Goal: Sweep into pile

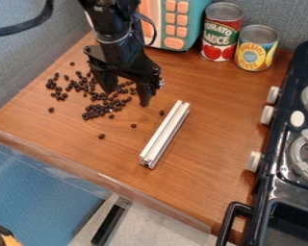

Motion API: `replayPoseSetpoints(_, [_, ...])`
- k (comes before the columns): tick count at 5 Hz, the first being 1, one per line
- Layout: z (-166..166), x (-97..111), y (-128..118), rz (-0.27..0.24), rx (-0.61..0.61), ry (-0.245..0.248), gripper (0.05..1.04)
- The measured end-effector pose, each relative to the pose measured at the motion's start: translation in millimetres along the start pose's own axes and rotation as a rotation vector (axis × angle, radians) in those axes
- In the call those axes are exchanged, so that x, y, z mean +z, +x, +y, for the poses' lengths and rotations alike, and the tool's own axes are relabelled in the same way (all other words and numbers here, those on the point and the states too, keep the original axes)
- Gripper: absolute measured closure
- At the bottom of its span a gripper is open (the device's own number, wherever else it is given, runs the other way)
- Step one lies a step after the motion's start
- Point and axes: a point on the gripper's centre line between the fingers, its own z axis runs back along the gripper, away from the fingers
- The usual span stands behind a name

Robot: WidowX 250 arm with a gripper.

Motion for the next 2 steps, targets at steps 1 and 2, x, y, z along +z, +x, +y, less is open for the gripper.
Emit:
replayPoseSetpoints(1, [-1.0,-6.6,-5.3,0.029,0.004,-0.006,0.083])
replayPoseSetpoints(2, [-10.1,-7.4,-10.5,0.032,0.003,-0.032,0.083])
